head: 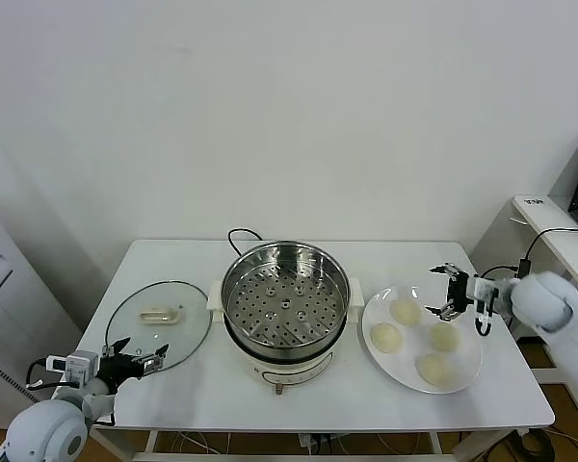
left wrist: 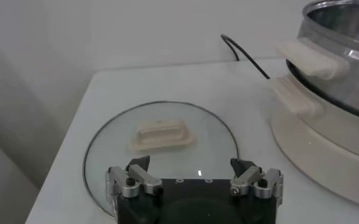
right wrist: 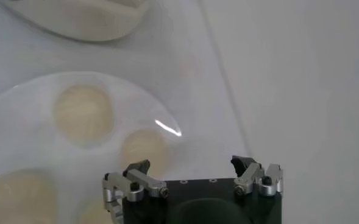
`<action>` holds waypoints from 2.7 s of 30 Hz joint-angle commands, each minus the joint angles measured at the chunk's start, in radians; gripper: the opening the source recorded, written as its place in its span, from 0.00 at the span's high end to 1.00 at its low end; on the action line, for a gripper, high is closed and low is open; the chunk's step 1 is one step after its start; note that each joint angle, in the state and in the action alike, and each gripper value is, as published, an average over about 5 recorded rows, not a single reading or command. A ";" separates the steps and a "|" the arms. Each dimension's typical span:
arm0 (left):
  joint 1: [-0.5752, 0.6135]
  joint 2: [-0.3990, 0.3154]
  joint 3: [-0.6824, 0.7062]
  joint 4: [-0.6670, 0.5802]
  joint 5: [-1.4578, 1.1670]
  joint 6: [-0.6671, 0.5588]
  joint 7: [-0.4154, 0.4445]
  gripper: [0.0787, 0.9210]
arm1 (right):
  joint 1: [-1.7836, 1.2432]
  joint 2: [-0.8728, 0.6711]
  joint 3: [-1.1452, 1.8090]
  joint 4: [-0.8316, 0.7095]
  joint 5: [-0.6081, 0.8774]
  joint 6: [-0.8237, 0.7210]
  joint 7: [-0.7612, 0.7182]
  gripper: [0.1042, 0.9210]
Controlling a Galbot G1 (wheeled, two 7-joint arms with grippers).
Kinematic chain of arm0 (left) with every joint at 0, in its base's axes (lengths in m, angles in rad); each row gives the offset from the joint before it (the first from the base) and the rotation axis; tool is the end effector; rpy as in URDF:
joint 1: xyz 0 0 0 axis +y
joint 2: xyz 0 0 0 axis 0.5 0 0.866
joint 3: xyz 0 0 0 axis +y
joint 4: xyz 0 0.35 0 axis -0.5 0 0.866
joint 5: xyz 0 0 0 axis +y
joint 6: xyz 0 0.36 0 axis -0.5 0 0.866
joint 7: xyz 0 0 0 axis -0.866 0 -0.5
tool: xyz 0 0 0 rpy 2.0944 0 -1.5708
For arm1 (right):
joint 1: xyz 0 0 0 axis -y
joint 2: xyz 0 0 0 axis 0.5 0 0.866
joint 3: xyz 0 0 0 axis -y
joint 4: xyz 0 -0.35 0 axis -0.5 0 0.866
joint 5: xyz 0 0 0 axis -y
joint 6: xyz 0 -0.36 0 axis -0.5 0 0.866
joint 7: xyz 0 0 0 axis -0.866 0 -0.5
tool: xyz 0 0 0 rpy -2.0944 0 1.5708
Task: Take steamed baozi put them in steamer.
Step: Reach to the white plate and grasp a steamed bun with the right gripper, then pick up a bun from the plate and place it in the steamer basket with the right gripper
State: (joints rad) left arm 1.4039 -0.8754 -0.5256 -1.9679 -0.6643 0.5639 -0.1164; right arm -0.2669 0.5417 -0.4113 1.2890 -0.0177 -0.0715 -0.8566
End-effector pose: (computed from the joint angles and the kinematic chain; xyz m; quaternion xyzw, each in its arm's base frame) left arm 0.2547 0.1356 -0.2672 -0.0657 -0.9521 -0.0454 0.2953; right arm 0.4769 -0.2422 -0.1899 0.4192 -0.6895 0.5141 0.2906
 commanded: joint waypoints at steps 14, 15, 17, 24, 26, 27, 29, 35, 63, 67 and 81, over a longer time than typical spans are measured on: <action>-0.008 0.003 -0.006 0.003 0.011 0.006 0.002 0.12 | 0.293 0.241 -0.378 -0.339 -0.027 0.131 -0.135 0.12; -0.008 0.004 -0.007 0.002 0.011 0.006 0.002 0.12 | 0.288 0.249 -0.376 -0.345 -0.032 0.133 -0.134 0.12; -0.007 0.005 -0.007 0.000 0.011 0.007 0.002 0.12 | 0.280 0.265 -0.375 -0.358 -0.042 0.138 -0.135 0.12; -0.006 0.006 -0.007 -0.008 0.011 0.011 0.002 0.12 | 0.260 0.313 -0.359 -0.404 -0.087 0.132 -0.132 0.13; -0.006 0.006 -0.007 -0.009 0.011 0.011 0.002 0.12 | 0.259 0.321 -0.356 -0.416 -0.098 0.127 -0.135 0.15; -0.007 0.006 -0.007 -0.009 0.011 0.011 0.002 0.12 | 0.259 0.324 -0.355 -0.421 -0.100 0.125 -0.137 0.16; -0.007 0.008 -0.007 -0.009 0.010 0.011 0.002 0.12 | 0.259 0.331 -0.353 -0.432 -0.103 0.119 -0.142 0.20; -0.011 0.014 -0.007 -0.011 0.006 0.011 0.003 0.12 | 0.256 0.339 -0.347 -0.446 -0.107 0.110 -0.157 0.38; -0.007 0.029 -0.010 -0.023 -0.014 0.011 0.003 0.12 | 0.894 0.196 -0.766 -0.032 0.210 0.342 -0.201 0.57; -0.007 0.032 -0.005 -0.023 -0.014 0.012 0.003 0.12 | 0.937 0.297 -0.780 -0.050 0.216 0.459 -0.194 0.57; -0.012 0.043 0.006 -0.022 -0.013 0.012 0.003 0.12 | 0.886 0.609 -0.746 -0.164 0.046 0.833 -0.163 0.56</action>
State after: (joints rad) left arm 1.3918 -0.8346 -0.5213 -1.9915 -0.6772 0.5763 -0.1139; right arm 0.6009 0.9837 -1.1497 1.1482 0.0987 0.5280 -1.0316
